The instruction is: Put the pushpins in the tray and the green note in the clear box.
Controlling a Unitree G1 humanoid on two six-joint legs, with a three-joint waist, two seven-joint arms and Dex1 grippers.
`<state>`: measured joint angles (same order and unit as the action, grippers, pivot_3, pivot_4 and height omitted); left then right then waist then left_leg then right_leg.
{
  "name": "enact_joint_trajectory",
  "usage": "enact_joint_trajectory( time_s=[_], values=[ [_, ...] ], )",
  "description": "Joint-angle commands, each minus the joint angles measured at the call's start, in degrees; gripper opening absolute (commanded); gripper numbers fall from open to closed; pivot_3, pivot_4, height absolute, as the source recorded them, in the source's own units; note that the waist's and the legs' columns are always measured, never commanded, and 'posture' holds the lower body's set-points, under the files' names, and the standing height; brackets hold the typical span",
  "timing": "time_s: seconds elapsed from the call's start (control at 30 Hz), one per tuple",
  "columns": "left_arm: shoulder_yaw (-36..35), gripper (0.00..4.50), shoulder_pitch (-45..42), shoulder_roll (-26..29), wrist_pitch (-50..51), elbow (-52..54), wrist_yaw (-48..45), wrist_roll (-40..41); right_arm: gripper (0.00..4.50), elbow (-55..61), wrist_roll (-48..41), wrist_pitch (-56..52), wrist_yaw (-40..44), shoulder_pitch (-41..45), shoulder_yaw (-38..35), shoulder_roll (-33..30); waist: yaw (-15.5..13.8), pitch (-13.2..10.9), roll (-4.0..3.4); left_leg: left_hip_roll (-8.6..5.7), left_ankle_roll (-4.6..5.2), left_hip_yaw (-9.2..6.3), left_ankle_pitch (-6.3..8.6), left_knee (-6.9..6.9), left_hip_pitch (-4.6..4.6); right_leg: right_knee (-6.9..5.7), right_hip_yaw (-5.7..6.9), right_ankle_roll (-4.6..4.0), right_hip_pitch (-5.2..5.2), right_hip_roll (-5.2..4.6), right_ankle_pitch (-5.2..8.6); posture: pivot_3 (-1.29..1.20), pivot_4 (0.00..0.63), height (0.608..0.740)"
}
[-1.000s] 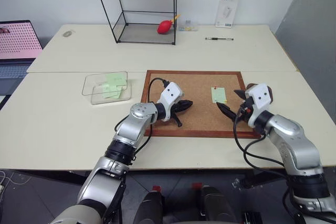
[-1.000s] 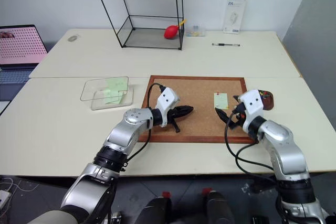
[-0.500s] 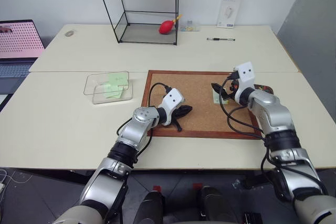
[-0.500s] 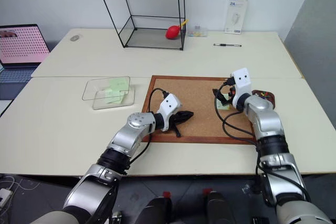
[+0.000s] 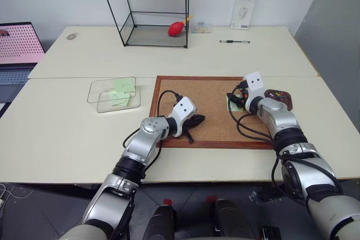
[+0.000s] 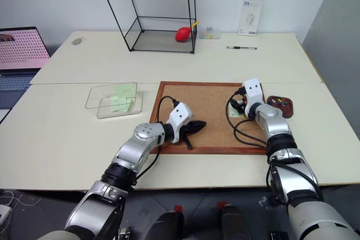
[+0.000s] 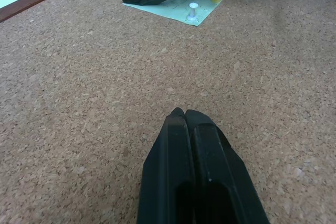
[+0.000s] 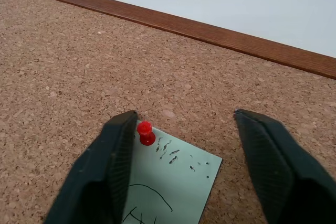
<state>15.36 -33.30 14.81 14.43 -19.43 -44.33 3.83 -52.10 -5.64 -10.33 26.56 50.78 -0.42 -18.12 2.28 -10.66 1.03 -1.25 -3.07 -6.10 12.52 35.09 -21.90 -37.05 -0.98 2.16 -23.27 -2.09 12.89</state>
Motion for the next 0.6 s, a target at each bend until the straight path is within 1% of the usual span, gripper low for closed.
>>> enact_joint_trajectory(
  time_s=[0.03, 0.1, 0.13, 0.23, 0.37, 0.4, 0.6],
  values=[
    [1.0, 0.00, 1.3, 0.3, 0.9, 0.7, -0.1, -1.2, 2.18, -0.1, 0.3, 1.7, 0.6, 2.2, -0.8, -0.1, 0.1, 0.0, 0.00, 0.00, 0.00, 0.00, 0.00, 0.00, 0.00, 0.00, 0.00, 0.00, 0.00, 0.00, 0.00, 0.00, 0.150, 0.740],
    [1.0, 0.00, 1.3, 0.5, 0.9, 0.7, -0.1, -1.4, 1.81, -0.1, 0.3, 1.8, 0.8, 2.3, -0.8, 0.0, 0.1, 0.0, 0.00, 0.00, 0.00, -0.01, 0.00, 0.00, 0.00, 0.00, 0.00, 0.00, 0.00, 0.00, 0.00, 0.00, 0.150, 0.740],
    [1.0, 0.00, 1.4, 0.5, 1.0, 0.7, -0.1, -1.4, 1.53, -0.1, 0.4, 1.8, 0.9, 2.4, -0.9, 0.0, 0.1, 0.0, 0.00, 0.00, 0.00, -0.01, 0.00, 0.00, 0.00, -0.01, 0.00, 0.00, 0.00, 0.00, 0.00, 0.00, 0.150, 0.740],
    [1.1, 0.00, 1.4, 0.9, 1.1, 0.4, -0.2, -1.7, 1.09, 0.2, 0.4, 1.9, 1.1, 2.4, -0.8, 0.2, 0.1, 0.0, 0.00, 0.00, 0.00, -0.01, 0.00, 0.01, 0.00, -0.01, 0.00, 0.00, 0.00, 0.00, 0.00, 0.00, 0.150, 0.740],
    [1.1, 0.00, 1.0, 1.2, 1.1, -0.6, -0.2, -2.1, 0.19, 1.0, 0.4, 1.9, 1.6, 2.3, -0.8, 0.2, 0.1, 0.0, -0.01, 0.00, 0.00, -0.01, 0.00, 0.01, 0.01, -0.03, 0.00, 0.00, 0.00, 0.00, 0.00, 0.00, 0.150, 0.740],
    [1.2, 0.00, 0.9, 1.2, 1.0, -1.0, -0.2, -2.3, 0.03, 1.2, 0.4, 1.9, 1.8, 2.2, -0.8, 0.2, 0.1, 0.0, -0.01, 0.01, 0.00, -0.01, 0.00, 0.01, 0.01, -0.03, 0.00, 0.00, 0.00, 0.00, 0.00, 0.00, 0.150, 0.740],
    [1.6, 0.00, 0.8, 1.3, 0.4, -2.2, -0.2, -3.3, 0.03, 2.8, 0.1, 1.3, 2.5, 2.0, -0.8, 0.2, 0.1, 0.0, -0.01, 0.00, 0.00, -0.01, 0.00, 0.02, 0.02, -0.05, 0.00, 0.01, 0.00, 0.01, 0.00, 0.00, 0.150, 0.740]
  ],
)
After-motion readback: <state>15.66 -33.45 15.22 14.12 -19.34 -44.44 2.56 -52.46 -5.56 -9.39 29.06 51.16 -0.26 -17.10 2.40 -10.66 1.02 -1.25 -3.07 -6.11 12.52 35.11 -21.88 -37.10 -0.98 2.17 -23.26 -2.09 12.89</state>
